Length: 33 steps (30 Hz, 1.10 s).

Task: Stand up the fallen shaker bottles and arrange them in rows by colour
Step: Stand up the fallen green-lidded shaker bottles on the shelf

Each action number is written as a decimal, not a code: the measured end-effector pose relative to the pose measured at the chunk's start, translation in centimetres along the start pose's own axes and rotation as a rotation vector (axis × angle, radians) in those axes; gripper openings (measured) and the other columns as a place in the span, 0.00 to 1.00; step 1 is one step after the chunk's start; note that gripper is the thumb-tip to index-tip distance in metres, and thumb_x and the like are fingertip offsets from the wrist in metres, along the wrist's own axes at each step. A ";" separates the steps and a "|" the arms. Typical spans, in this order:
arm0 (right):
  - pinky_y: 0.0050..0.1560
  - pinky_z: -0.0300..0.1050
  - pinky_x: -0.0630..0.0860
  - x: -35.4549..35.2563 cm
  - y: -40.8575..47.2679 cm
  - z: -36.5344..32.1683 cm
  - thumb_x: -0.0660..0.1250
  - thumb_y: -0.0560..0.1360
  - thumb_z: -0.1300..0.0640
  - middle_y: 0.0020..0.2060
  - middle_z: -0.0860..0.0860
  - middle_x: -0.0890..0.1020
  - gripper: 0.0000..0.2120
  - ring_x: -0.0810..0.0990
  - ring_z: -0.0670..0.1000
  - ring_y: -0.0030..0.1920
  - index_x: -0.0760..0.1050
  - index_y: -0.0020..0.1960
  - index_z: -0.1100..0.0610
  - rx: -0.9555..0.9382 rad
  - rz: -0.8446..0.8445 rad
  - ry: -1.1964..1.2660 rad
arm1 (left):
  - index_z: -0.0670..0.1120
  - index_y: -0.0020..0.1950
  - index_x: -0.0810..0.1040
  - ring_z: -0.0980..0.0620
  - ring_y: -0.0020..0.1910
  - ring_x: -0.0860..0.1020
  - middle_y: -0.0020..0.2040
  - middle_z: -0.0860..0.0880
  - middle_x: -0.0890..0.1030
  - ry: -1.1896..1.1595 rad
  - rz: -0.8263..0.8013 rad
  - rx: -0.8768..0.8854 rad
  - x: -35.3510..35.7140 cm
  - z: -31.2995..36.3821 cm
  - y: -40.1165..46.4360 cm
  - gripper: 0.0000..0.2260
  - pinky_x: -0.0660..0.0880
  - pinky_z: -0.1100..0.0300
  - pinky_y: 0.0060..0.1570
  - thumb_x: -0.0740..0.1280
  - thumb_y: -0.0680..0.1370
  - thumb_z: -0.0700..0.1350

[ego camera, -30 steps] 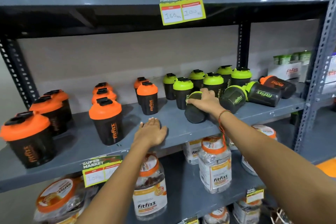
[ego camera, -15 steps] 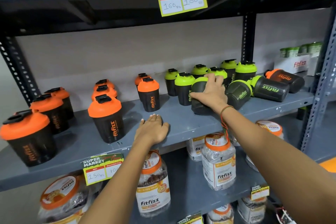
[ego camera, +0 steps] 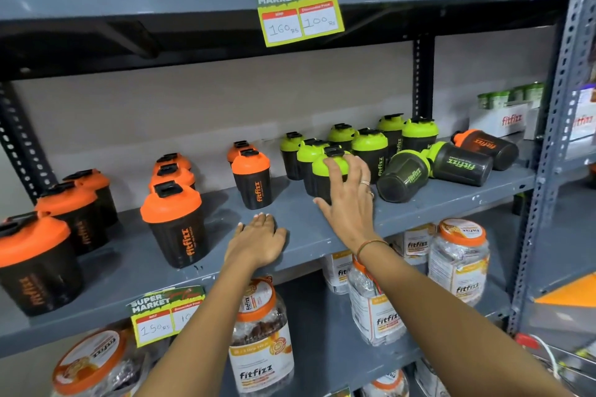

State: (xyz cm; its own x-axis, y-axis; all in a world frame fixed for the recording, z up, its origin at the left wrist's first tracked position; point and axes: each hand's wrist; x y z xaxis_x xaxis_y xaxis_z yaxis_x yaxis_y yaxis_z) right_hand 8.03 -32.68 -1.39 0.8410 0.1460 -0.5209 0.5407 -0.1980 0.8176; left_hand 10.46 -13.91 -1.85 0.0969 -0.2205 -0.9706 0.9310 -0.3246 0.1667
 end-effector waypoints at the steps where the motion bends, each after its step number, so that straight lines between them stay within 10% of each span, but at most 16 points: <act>1: 0.55 0.63 0.80 -0.2 -0.1 0.1 0.78 0.69 0.51 0.74 0.61 0.64 0.38 0.59 0.64 0.75 0.66 0.74 0.52 -0.010 -0.018 0.005 | 0.43 0.70 0.65 0.44 0.72 0.65 0.75 0.42 0.65 0.001 0.000 0.002 0.0 0.0 0.1 0.26 0.55 0.44 0.73 0.48 0.78 0.56; 7: 0.64 0.55 0.73 -2.3 -0.4 2.1 0.70 0.75 0.45 0.70 0.60 0.69 0.28 0.65 0.62 0.71 0.71 0.71 0.54 -0.058 0.187 0.163 | 0.44 0.77 0.55 0.47 0.77 0.55 0.79 0.44 0.55 0.029 -0.021 0.006 0.5 -0.5 0.7 0.29 0.48 0.46 0.74 0.47 0.79 0.56; 11: 0.66 0.55 0.65 -4.7 3.1 6.2 0.68 0.73 0.44 0.63 0.57 0.73 0.27 0.70 0.59 0.65 0.71 0.67 0.57 0.250 0.336 0.295 | 0.43 0.72 0.62 0.46 0.75 0.60 0.77 0.43 0.61 0.038 -0.020 0.024 0.7 -0.8 1.2 0.26 0.52 0.43 0.73 0.47 0.79 0.57; 16: 0.65 0.60 0.67 -5.3 5.7 13.2 0.71 0.70 0.39 0.70 0.60 0.66 0.40 0.64 0.65 0.71 0.62 0.73 0.59 0.718 -0.019 0.316 | 0.44 0.75 0.59 0.46 0.76 0.58 0.78 0.44 0.58 0.045 -0.023 0.018 0.9 -1.1 1.3 0.28 0.51 0.44 0.73 0.46 0.79 0.58; 33: 0.66 0.57 0.69 -1.7 8.3 14.9 0.73 0.65 0.36 0.75 0.58 0.58 0.52 0.67 0.67 0.71 0.53 0.78 0.57 0.765 -0.371 0.395 | 0.47 0.78 0.53 0.51 0.78 0.49 0.80 0.49 0.51 0.069 -0.080 -0.036 0.5 -1.0 1.4 0.25 0.44 0.48 0.75 0.47 0.83 0.54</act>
State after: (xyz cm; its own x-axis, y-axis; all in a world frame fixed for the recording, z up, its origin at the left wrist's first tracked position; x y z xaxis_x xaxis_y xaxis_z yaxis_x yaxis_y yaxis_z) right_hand 11.32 -49.04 2.60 0.6222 0.6181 -0.4804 0.7549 -0.6363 0.1589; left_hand 12.15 -13.58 -2.32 0.0450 -0.1311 -0.9903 0.9487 -0.3050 0.0835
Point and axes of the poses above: each hand's wrist, its own y-axis towards the middle knuckle, its own x-axis out of the palm, z = x × y
